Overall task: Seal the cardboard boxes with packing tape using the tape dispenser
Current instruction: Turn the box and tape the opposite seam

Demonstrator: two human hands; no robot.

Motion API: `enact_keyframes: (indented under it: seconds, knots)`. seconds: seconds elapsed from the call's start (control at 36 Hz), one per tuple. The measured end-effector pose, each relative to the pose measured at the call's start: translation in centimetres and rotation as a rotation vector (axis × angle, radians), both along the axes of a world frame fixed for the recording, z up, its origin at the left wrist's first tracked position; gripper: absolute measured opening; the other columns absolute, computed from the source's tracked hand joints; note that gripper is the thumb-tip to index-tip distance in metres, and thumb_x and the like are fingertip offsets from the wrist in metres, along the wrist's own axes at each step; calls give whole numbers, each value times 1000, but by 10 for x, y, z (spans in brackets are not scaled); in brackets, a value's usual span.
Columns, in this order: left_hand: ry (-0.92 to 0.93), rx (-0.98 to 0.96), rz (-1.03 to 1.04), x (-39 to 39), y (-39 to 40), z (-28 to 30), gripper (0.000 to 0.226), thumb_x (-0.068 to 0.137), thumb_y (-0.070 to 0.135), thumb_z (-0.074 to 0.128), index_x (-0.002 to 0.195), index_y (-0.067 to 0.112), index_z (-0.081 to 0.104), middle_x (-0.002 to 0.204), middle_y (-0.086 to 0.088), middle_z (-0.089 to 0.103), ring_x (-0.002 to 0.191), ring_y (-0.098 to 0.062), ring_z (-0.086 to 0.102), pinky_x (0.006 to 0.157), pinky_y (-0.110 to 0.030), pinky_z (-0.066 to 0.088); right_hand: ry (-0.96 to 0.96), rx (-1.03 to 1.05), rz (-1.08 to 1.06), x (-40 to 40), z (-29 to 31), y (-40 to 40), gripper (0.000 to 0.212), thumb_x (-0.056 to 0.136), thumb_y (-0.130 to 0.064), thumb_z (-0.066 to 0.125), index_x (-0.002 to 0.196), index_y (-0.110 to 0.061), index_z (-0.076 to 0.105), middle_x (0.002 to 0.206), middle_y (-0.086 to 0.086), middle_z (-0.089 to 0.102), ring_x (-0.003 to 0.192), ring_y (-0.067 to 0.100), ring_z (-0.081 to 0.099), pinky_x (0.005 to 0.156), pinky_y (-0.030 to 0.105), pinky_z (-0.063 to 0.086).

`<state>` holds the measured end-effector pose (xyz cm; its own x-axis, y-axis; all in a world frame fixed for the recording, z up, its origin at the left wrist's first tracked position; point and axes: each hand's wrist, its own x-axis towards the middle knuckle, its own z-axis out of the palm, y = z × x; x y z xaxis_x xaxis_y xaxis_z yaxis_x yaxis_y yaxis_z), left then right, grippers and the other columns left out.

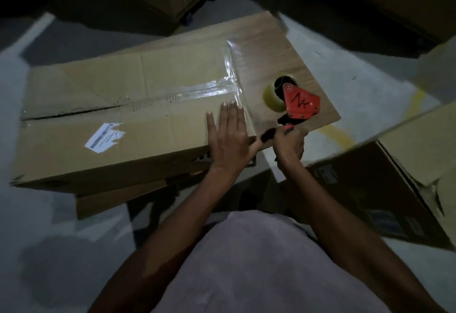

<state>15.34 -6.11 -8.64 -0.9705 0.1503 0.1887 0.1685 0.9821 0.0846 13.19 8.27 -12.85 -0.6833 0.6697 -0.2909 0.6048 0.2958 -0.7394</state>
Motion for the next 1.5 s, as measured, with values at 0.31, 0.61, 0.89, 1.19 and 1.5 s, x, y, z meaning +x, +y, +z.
enact_keyframes:
  seconds: [0.31,0.61,0.89,1.19,1.5]
  knots:
    - [20,-36,195,5,24,3,80,89,60,37,148,7,49,159,-12,42,148,-31,37,115,-62,30,-116,-52,143,-70,-44,1,72,106,-28,58,154,7,18,146,24,51,135,41,51,103,39,41]
    - [-104,-111,173,8,21,9,82,97,60,21,156,4,32,164,-17,29,152,-35,28,118,-59,28,-191,7,225,-83,-74,-4,51,101,-24,63,139,0,38,142,21,53,138,41,48,115,54,37]
    - [-407,-81,110,1,12,16,106,96,25,66,158,8,-18,167,-12,-23,153,-33,-22,113,-52,-18,-216,-65,283,-79,-73,-3,49,100,-21,66,137,-3,39,134,20,56,128,39,55,109,55,44]
    - [-461,-87,-75,-10,-10,38,98,97,36,65,161,9,-4,170,-10,-8,156,-34,0,120,-50,19,-173,-321,350,-40,-42,4,22,104,-18,56,125,-9,54,120,16,64,104,32,68,92,55,60]
    - [-122,57,-266,-65,-43,54,43,106,46,38,100,18,70,105,-4,63,106,-28,55,95,-44,34,139,-694,283,6,25,-18,49,93,-66,53,122,-28,66,104,-6,79,90,13,75,75,30,60]
